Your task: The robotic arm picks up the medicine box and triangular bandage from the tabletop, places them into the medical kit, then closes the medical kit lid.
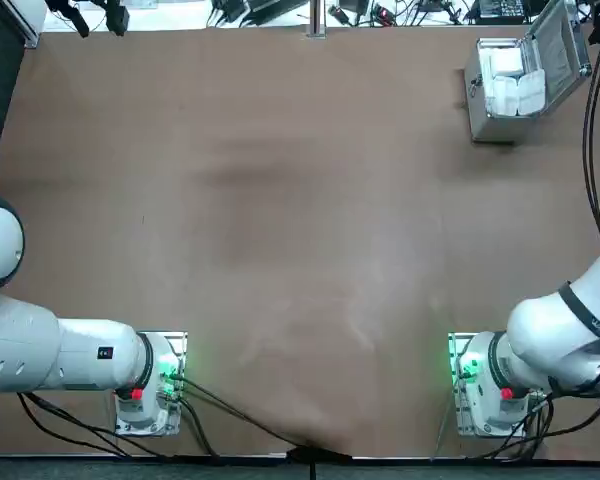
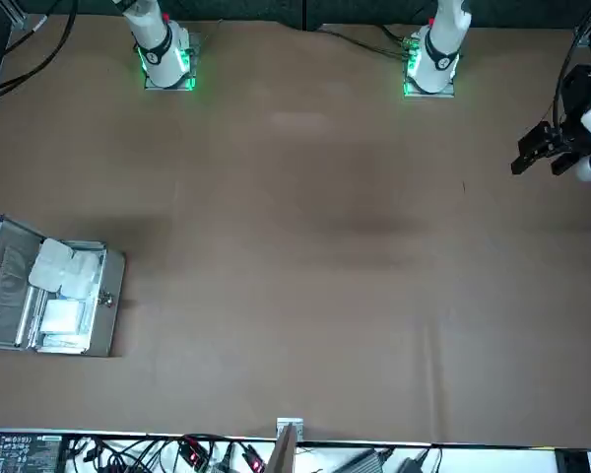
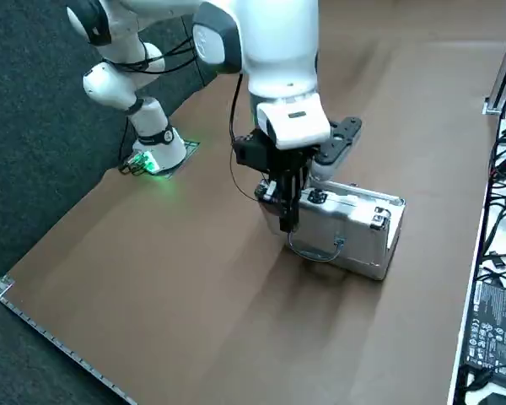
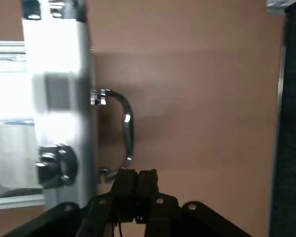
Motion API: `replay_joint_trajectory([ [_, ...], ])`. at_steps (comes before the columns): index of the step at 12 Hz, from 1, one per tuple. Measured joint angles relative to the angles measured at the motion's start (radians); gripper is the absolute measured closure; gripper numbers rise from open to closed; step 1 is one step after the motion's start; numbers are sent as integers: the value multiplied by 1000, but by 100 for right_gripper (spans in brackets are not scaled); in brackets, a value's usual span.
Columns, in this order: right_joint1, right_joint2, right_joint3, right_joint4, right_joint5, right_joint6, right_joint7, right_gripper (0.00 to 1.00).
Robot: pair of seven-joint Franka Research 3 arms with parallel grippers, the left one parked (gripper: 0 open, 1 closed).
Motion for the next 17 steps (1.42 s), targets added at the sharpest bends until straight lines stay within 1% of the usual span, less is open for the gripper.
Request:
replay_joint_trajectory([
  [3,3,10,10,0,77,0,-1,99],
  [5,9,10,22,0,97,-1,-3,99],
  [8,40,9,49,1,102,-5,-4,99],
  [11,87,5,52,3,102,-23,-4,99],
  [15,114,-15,52,4,104,-33,-4,99],
  [17,137,-33,54,5,107,-60,-2,96],
])
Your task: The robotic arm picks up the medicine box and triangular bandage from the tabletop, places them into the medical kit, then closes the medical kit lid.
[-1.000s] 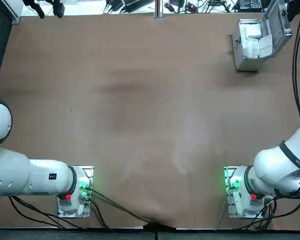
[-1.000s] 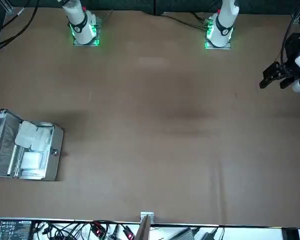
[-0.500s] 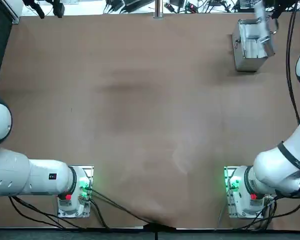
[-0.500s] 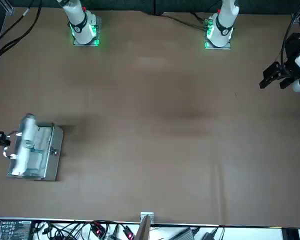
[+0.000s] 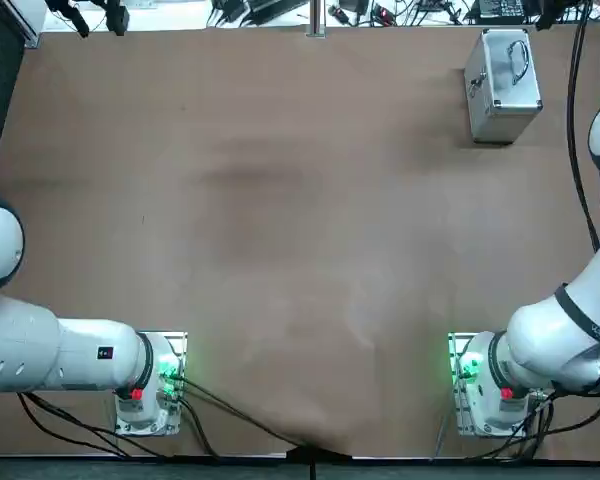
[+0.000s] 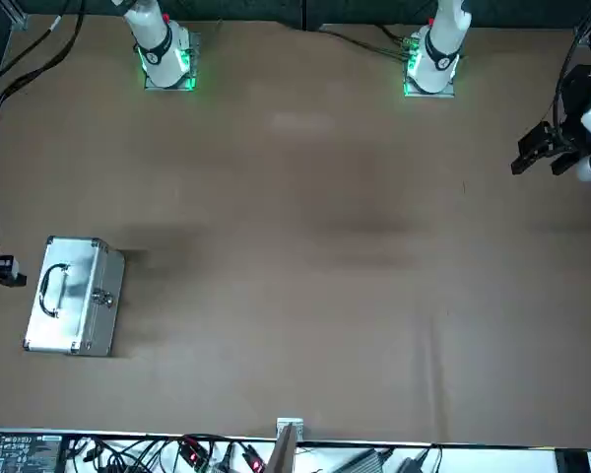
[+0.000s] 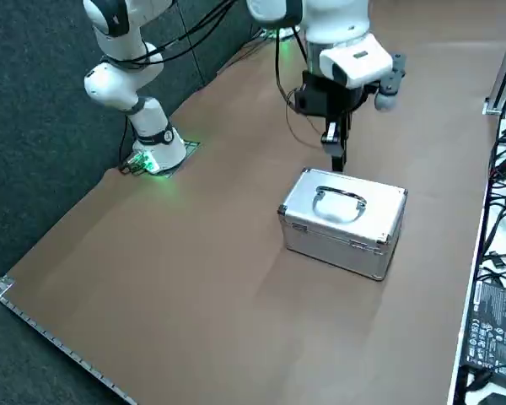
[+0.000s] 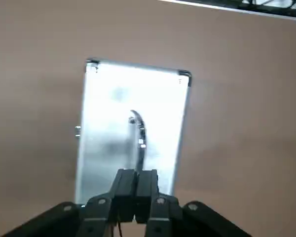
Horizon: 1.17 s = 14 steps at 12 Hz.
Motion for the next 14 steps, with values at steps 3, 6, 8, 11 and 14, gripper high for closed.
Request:
replay_joint_trajectory([
  [3,52,-32,1,2,2,-48,66,83],
  [6,106,-72,2,5,2,-112,166,52],
  [8,129,-97,2,6,3,-148,179,29],
  [11,167,-139,3,8,5,-186,199,0],
  [14,218,-191,4,9,5,-263,256,0],
])
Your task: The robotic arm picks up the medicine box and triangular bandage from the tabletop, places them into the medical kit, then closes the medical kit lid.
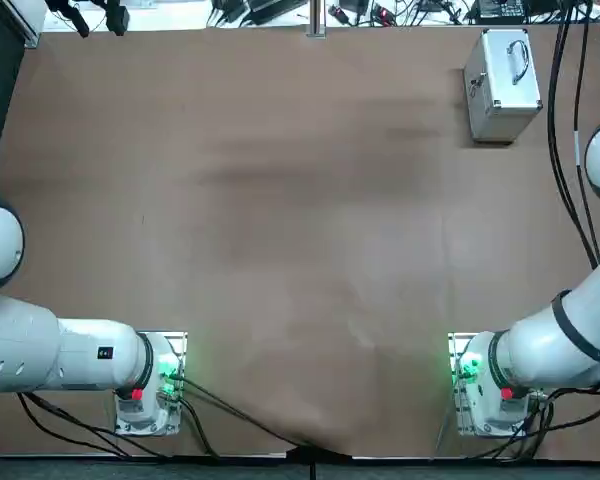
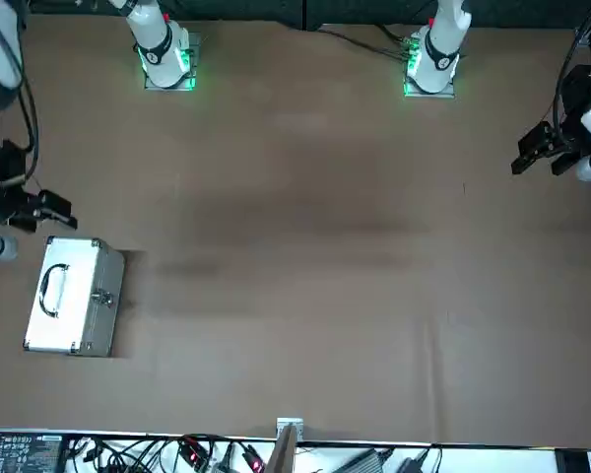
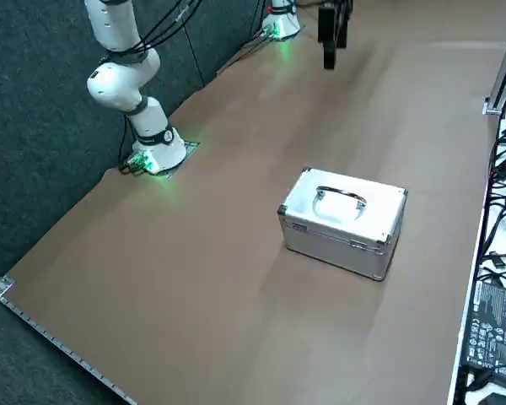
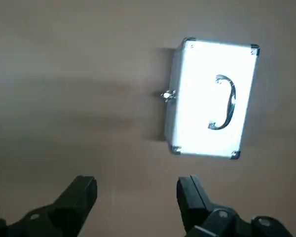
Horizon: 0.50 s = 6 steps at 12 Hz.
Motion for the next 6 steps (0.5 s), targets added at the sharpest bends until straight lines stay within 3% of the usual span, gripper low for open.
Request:
replay_joint_trajectory([
  [3,28,-64,0,-24,0,-38,19,0],
  [6,24,-198,-4,-166,8,-37,20,0],
])
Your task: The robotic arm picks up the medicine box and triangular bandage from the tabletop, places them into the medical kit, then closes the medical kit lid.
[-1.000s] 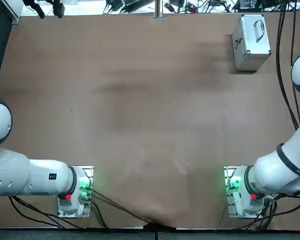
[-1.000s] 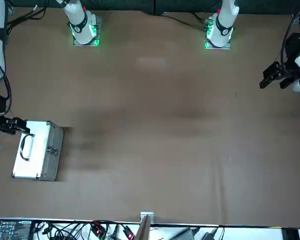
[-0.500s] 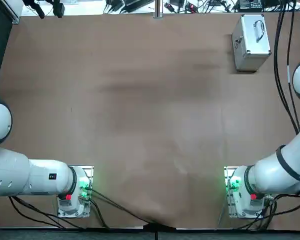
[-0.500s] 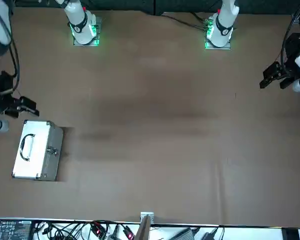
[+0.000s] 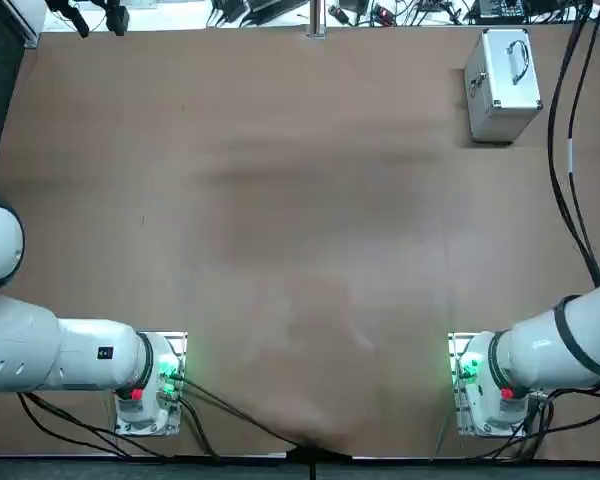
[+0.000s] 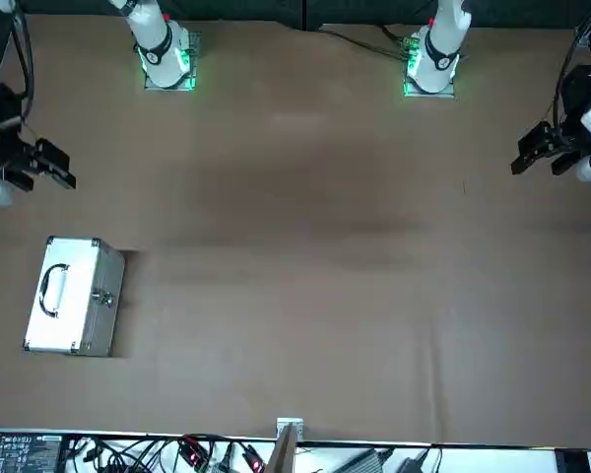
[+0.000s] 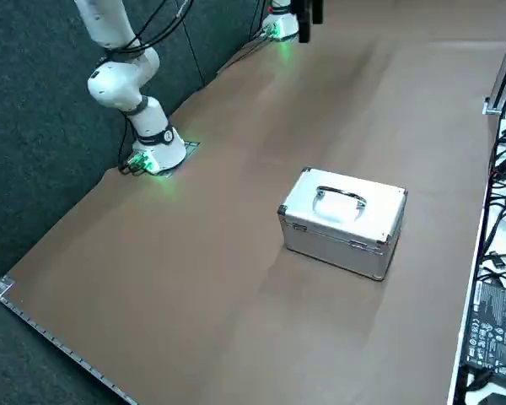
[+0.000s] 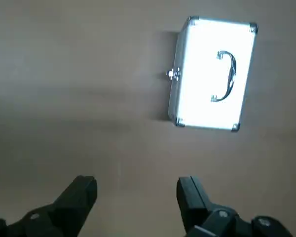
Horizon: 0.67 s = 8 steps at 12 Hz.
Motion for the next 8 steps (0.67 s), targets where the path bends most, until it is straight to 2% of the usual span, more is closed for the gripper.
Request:
replay_joint_trajectory([
  [4,-5,-127,-13,-166,4,39,11,0],
  [8,-5,-178,-18,-226,5,38,20,0],
])
